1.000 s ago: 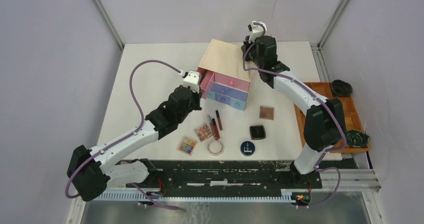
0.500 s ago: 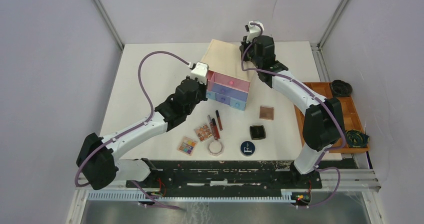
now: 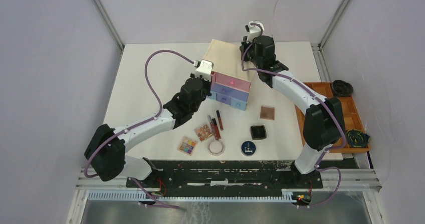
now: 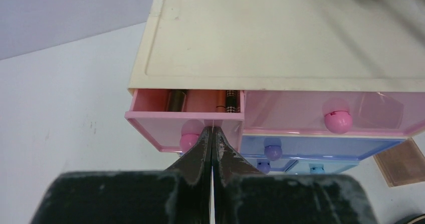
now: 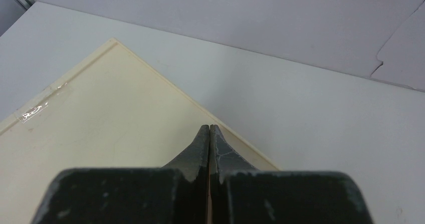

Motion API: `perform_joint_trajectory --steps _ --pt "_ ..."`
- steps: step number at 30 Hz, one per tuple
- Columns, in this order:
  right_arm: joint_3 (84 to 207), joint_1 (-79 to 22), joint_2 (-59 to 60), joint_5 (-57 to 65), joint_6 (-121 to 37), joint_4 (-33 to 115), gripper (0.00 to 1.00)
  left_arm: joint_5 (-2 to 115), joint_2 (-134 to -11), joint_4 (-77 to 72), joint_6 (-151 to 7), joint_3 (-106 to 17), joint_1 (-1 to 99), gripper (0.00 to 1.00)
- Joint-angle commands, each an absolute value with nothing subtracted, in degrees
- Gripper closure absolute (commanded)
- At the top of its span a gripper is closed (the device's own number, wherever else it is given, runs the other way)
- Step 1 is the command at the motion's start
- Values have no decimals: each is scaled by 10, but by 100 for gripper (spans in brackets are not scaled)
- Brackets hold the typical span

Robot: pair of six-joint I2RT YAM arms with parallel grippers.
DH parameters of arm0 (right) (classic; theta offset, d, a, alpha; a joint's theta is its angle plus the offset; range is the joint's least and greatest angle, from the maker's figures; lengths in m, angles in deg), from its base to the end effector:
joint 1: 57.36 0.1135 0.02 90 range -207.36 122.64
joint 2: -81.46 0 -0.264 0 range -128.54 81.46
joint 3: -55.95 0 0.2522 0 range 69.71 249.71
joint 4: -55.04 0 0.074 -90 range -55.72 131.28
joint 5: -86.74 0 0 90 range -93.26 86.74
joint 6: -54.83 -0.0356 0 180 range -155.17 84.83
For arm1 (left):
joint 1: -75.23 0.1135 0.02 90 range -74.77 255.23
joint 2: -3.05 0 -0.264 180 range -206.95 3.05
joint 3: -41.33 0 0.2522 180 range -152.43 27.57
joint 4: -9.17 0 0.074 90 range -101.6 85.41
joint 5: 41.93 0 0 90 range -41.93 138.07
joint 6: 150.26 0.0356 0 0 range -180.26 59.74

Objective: Organize the makeup
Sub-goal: Close the drawer in the storage box.

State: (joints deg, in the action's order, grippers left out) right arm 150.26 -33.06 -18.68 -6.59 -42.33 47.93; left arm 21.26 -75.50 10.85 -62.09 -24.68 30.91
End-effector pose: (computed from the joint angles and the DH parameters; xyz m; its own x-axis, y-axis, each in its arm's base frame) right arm 0.3874 0.1727 0.3232 -0.2473 0.0249 -0.9686 -0.3310 0.9374 0.1086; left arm 0.2385 -0.2104 0.2976 -0.1445 0.1013 -0.9843 0.3022 0.9517 0.0536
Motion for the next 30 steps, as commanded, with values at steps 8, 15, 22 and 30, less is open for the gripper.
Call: perform_joint_trajectory --steps 8,15,22,30 --pt "1454 -318 -254 -45 -423 250 99 188 -806 208 -577 -289 317 97" --pt "1461 -318 -258 -42 -423 248 99 188 -802 182 -579 -301 319 87" --pt "1460 -318 -261 -48 -422 250 99 225 -741 82 -619 -291 319 69" --pt "1459 -318 -259 -53 -423 250 99 321 -660 -27 -706 -281 316 54"
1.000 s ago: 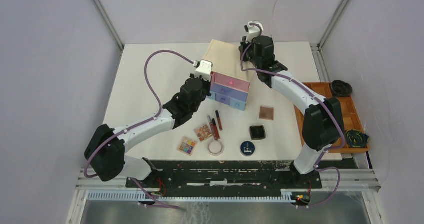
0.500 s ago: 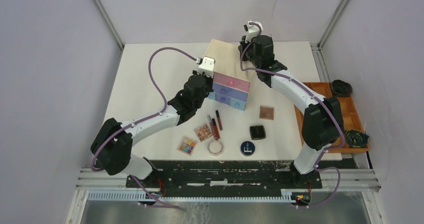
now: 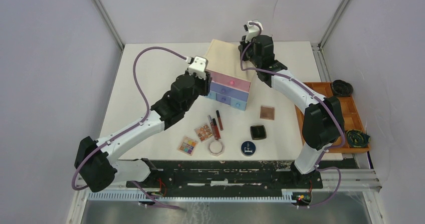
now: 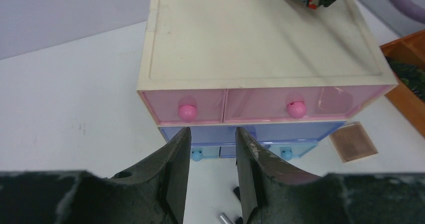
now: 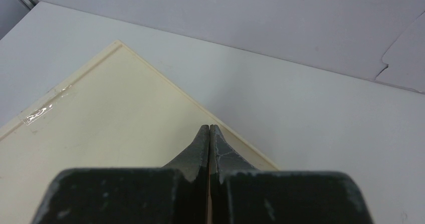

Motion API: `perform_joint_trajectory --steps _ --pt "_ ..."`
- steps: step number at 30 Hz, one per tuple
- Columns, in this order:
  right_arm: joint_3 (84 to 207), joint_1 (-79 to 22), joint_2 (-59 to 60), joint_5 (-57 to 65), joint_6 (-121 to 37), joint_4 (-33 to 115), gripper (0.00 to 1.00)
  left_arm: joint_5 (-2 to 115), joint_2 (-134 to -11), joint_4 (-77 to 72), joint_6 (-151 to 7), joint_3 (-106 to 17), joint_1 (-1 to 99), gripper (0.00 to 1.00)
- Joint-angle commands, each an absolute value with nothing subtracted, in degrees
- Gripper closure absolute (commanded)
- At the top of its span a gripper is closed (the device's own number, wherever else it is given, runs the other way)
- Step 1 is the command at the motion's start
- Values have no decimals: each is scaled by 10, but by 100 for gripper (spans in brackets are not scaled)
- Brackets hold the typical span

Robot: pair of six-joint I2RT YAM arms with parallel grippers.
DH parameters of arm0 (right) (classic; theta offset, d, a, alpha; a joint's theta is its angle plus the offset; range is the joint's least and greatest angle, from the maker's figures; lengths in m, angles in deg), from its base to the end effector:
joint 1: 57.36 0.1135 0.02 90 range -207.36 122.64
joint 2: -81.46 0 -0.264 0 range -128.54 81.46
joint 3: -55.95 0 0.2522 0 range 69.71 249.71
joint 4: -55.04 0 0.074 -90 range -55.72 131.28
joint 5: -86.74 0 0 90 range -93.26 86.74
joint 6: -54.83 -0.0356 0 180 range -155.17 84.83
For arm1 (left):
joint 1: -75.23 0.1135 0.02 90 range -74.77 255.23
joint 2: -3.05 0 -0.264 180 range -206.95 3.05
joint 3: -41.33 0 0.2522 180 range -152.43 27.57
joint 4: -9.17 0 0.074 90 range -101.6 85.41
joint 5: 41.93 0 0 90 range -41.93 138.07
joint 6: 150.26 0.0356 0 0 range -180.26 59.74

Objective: Organize the makeup
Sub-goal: Close the drawer in the storage box.

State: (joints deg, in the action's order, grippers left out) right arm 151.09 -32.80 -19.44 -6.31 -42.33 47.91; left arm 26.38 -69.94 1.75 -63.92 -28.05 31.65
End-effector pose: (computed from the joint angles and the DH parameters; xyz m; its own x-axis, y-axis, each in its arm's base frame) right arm 0.3897 0.1760 0.3230 -0.2472 0.0239 -0.9687 -0.3397 0.9341 0.1097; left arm 0.2261 -0.1970 0.3296 -0.1624 0.0727 -0.9840 0.3682 0.9297 0.0079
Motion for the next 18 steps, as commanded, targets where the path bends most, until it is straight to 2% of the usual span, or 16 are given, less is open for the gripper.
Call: perform_joint_trajectory --steps 1,9,14,18 --pt "1459 -318 -260 -53 -423 250 99 331 -659 -30 -717 -280 315 54" --pt "1458 -318 -255 -61 -420 247 99 373 -744 25 -784 -273 262 53" --pt "1459 -318 -258 -56 -422 247 99 365 -801 40 -793 -310 231 52" --pt "1457 -318 -258 -58 -422 247 99 346 -813 47 -792 -325 226 47"
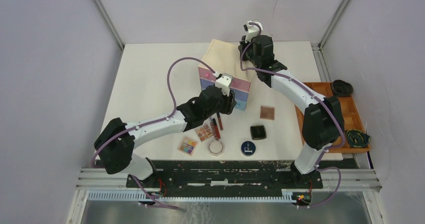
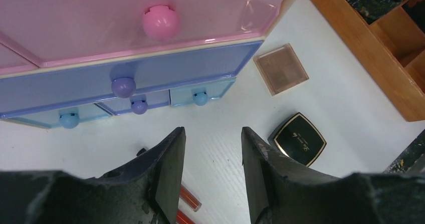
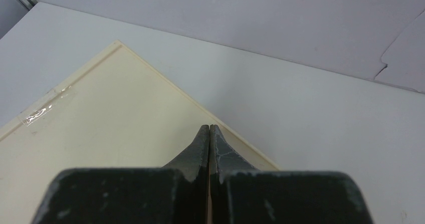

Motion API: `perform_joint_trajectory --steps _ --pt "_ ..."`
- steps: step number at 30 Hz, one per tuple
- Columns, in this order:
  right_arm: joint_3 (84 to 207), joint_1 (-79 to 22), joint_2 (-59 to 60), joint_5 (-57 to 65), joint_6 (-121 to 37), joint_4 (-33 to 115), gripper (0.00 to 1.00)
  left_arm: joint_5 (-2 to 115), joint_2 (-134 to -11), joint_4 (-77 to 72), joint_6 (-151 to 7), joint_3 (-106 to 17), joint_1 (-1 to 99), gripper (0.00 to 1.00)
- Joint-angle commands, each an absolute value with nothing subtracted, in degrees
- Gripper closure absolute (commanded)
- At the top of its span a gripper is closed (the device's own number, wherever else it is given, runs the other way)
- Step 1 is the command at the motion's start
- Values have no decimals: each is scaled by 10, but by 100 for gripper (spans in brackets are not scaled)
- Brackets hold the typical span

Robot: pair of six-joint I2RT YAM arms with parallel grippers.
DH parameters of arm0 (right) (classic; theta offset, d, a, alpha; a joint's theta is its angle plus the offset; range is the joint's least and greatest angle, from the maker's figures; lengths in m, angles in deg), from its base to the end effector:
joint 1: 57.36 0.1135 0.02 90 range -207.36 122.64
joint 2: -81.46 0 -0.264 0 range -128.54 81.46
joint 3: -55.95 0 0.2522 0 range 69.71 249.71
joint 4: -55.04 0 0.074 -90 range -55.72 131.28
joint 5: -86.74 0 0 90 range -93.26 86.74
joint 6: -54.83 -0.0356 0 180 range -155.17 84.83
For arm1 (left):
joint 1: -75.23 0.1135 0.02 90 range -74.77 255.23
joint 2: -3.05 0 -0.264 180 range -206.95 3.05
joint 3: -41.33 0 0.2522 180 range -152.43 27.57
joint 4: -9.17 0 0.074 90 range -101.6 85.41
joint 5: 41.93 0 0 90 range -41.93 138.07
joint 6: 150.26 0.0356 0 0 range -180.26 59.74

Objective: Organize the makeup
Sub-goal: Close the drawer in the storage box, then open the drawer in the storage box.

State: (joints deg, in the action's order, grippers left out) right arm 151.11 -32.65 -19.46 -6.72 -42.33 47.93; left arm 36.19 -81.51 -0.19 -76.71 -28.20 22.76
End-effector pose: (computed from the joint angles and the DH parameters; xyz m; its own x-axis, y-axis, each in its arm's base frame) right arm 0.3895 0.1768 0.3230 -0.2461 0.0237 -0.9690 -0.3358 0.9357 0.1082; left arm 0.2115 -0.2633 0.2660 -0.4287 0.1032 -0.8975 0.5635 0.8071 -0.1764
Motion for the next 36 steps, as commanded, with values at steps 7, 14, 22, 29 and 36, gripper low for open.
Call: perform_joint_trajectory --steps 7,14,22,29,36 --pt "1456 -318 -259 -57 -425 248 99 287 -805 101 -787 -302 224 47" --pt "1456 -318 -257 -61 -423 248 99 273 -814 125 -773 -307 222 47" --pt "1455 -318 -257 -60 -424 249 99 251 -813 129 -747 -320 219 47" --pt "1454 -319 -255 -60 -425 249 99 199 -827 138 -707 -326 212 48" --pt "1453 -318 -254 -63 -422 249 99 197 -846 150 -701 -328 211 54"
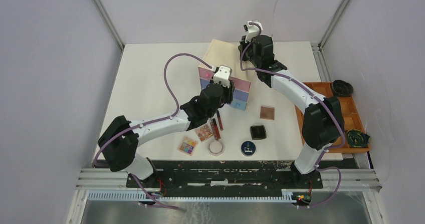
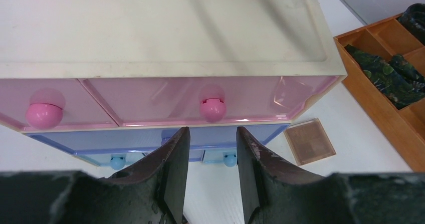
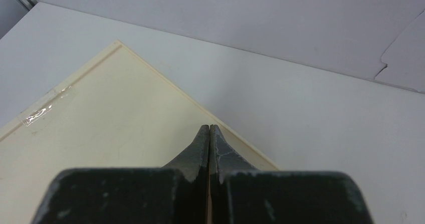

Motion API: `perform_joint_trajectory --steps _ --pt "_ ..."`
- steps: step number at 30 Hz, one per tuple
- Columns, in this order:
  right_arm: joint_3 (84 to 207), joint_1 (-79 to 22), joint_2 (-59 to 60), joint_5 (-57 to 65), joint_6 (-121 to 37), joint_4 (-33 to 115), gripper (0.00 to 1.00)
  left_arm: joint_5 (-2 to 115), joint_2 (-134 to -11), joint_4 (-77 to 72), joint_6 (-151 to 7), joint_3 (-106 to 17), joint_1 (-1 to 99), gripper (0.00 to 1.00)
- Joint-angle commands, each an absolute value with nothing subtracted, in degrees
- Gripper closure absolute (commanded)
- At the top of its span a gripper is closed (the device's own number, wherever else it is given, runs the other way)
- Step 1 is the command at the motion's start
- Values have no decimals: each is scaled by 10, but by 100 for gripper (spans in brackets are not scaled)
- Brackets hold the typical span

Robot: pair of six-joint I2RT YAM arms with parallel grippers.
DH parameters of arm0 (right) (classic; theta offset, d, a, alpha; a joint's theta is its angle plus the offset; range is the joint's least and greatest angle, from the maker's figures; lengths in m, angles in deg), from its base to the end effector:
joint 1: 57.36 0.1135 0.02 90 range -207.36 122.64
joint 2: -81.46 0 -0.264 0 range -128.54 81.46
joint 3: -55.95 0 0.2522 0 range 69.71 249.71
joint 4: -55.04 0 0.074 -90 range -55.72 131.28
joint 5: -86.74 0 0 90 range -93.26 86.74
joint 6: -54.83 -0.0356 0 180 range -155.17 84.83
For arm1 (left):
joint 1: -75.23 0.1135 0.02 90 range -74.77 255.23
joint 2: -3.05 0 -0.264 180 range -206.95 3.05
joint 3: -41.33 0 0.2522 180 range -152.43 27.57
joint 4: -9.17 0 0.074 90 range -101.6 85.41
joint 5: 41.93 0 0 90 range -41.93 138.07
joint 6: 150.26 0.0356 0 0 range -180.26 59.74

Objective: Organize the makeup
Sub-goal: Open the drawer in the storage box.

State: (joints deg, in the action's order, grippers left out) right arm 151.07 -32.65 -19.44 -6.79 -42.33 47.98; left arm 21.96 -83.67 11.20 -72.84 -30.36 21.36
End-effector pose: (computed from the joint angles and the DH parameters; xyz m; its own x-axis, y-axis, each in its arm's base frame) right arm 0.3894 0.1768 0.3230 -0.2455 0.0240 -0.9691 -0.3347 0.9361 0.1079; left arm 0.2200 -0.2748 0.2878 -0.2323 -0.0134 -0.9725 0.4322 0.8943 -0.1156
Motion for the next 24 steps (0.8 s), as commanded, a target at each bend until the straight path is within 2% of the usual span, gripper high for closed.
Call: perform_joint_trajectory --steps 1,6,9,12,13,19,20,22,24 --pt "1451 -319 -254 -62 -422 249 99 196 -848 150 -701 -328 211 56" --pt "1452 -319 -255 -62 -423 250 99 191 -854 163 -695 -327 211 62" --pt "1452 -318 -254 -63 -423 250 99 192 -857 169 -690 -330 211 74" --pt "1451 -319 -254 -64 -422 251 99 196 -857 169 -690 -333 211 95" --pt "1451 -318 -254 -64 -423 251 99 198 -856 169 -690 -332 211 97" --pt "1452 -319 -255 -63 -424 252 99 204 -853 156 -694 -332 211 97" --pt "1452 -318 -255 -63 -424 252 99 205 -854 150 -695 -337 211 93" --pt "1452 -318 -255 -63 -424 253 99 209 -857 147 -699 -339 211 73" --pt "1452 -318 -255 -63 -424 253 99 210 -859 148 -699 -343 211 63"
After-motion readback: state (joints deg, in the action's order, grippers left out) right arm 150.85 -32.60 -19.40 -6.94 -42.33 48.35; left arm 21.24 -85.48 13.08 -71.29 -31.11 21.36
